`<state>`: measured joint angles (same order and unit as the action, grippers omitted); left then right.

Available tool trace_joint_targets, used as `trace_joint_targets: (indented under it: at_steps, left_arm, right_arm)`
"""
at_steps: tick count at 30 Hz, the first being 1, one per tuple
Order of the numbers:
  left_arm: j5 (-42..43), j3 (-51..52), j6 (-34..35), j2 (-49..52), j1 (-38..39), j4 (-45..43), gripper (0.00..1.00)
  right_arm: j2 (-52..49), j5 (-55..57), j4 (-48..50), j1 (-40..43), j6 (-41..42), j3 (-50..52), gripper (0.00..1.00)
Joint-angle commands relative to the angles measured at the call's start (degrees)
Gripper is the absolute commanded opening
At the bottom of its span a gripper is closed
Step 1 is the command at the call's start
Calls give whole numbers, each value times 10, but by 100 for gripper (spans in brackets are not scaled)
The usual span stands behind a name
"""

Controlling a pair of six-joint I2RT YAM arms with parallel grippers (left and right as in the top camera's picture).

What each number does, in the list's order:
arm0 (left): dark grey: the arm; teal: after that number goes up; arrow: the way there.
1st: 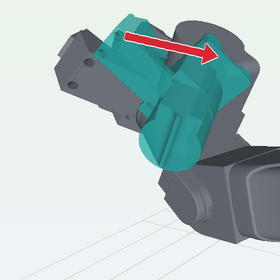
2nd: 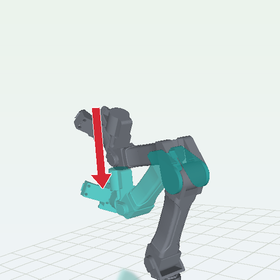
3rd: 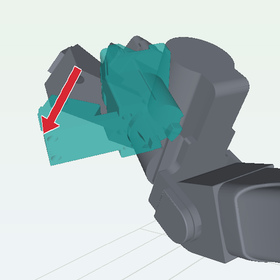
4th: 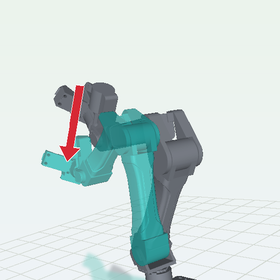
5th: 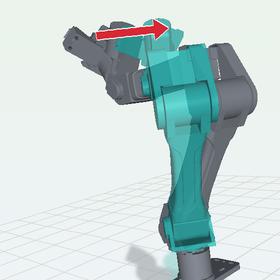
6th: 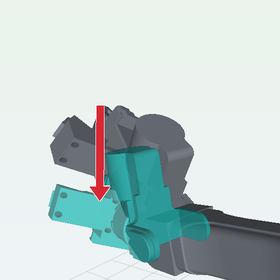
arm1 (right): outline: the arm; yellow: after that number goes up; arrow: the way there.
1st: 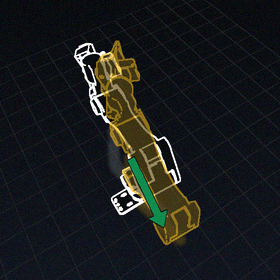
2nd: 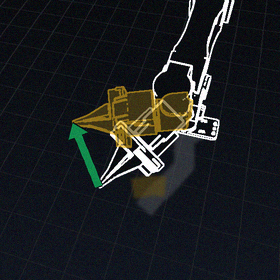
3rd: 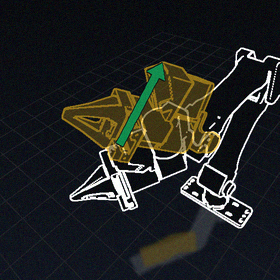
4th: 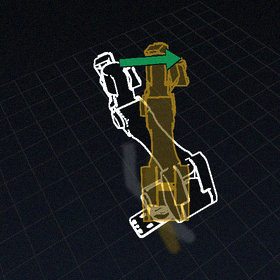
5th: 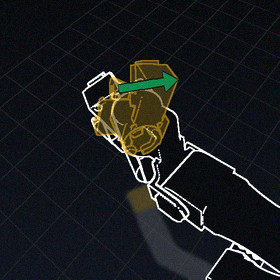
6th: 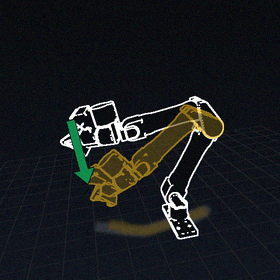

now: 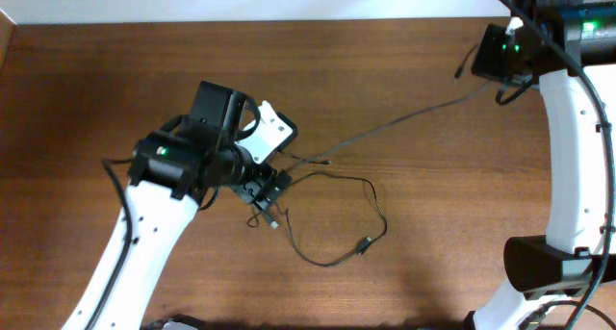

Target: Untangle cables

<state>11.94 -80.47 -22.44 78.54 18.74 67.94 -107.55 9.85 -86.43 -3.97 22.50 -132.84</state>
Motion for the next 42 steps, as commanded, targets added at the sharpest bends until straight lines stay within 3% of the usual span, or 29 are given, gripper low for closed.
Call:
trace_joint_targets:
  at_steps: [1, 7, 9, 14, 19, 20, 21, 23, 24, 28, 32, 35, 38, 40, 42]
  left_arm:
    - [-96, -1, -15, 42, 0, -9, 99]
    - [-173, -1, -15, 125, 1, -25, 99]
    - [-153, -1, -26, 154, 17, -4, 99]
    - [66, -1, -96, 162, 74, 0, 99]
    - [123, -21, -78, 156, 65, -59, 99]
    - [170, -35, -74, 154, 57, -81, 99]
    - [270, -60, -74, 153, 42, -111, 99]
    - [364, -89, -74, 153, 20, -124, 99]
    - [367, -102, -74, 153, 5, -120, 99]
    - [228, -108, -74, 164, -30, -56, 99]
    - [266, -108, -70, 185, -23, 10, 99]
    - [264, -108, 32, 185, -29, -44, 99]
    - [141, -108, 223, 185, -49, -118, 99]
    - [45, -108, 362, 185, -71, -128, 99]
    - [41, -108, 409, 185, -90, -129, 99]
  right_arm:
    - [-18, 38, 30, 0, 7, 2, 4]
    - [-68, -11, 37, -2, -22, 2, 7]
    - [-85, -17, 38, -1, -26, 2, 15]
    - [-111, -52, 32, -2, -26, 5, 24]
    - [-111, -181, 2, -2, -73, 5, 52]
    - [-111, -181, -4, -2, -73, 5, 54]
    - [-111, -181, -17, -1, -73, 5, 55]
    - [-111, -181, -33, -2, -73, 5, 57]
    - [-111, -181, -43, -2, -73, 5, 58]
    - [-111, -194, -64, -2, -78, 5, 62]
    - [-111, -237, -86, -2, -103, 5, 63]
    - [-111, -267, -109, -2, -130, 8, 63]
    - [-110, -354, -109, -14, -160, 14, 64]
    - [-110, -344, -109, -34, -163, 16, 67]
    - [-103, -320, -109, -56, -163, 16, 69]
